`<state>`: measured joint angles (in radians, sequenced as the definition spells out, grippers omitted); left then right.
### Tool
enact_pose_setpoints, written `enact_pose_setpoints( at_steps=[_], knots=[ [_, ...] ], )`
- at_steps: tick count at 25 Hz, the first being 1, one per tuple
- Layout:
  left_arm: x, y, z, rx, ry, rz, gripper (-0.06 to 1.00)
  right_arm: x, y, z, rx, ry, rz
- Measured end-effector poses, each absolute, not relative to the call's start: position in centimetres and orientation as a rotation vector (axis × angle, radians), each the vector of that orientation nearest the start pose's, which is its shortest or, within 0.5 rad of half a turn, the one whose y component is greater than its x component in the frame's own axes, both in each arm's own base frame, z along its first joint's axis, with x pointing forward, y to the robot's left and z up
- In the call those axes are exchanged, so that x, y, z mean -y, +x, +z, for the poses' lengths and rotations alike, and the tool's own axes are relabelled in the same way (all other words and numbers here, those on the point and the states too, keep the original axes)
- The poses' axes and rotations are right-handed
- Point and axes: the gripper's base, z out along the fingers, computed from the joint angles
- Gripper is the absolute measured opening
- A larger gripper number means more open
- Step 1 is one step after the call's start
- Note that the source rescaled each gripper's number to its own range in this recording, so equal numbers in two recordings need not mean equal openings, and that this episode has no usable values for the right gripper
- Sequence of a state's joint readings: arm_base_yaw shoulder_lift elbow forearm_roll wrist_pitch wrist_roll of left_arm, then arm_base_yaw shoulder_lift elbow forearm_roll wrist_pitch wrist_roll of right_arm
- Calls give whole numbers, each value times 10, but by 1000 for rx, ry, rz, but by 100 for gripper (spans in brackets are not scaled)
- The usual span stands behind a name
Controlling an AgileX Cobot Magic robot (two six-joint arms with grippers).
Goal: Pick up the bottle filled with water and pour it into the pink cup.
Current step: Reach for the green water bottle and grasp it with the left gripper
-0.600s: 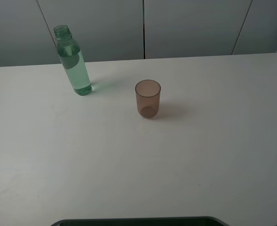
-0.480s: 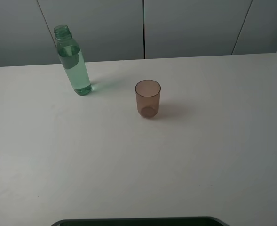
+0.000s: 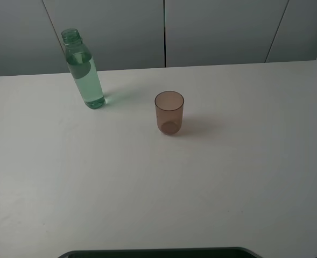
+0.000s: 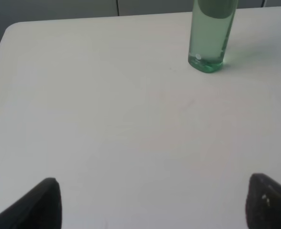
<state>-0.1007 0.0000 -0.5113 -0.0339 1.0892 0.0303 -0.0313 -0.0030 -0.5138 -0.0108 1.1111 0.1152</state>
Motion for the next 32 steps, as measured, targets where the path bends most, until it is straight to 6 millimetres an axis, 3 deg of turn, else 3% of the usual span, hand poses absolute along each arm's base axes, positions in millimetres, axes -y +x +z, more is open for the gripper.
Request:
enact_pose_setpoints(
  at_steps=[9,16,26,32],
  knots=[
    [5,-10,286,-2018,138,-137,94,1,-9,277,-2072,153,38],
    [5,-2,307,-1833,121,-125,94,1,-9,277,-2072,153,38],
    [9,68,344,-1619,79,-113,94,1,-9,277,-2072,153,38],
    [12,122,350,-1502,55,-103,94,1,-9,277,-2072,153,38]
  ],
)
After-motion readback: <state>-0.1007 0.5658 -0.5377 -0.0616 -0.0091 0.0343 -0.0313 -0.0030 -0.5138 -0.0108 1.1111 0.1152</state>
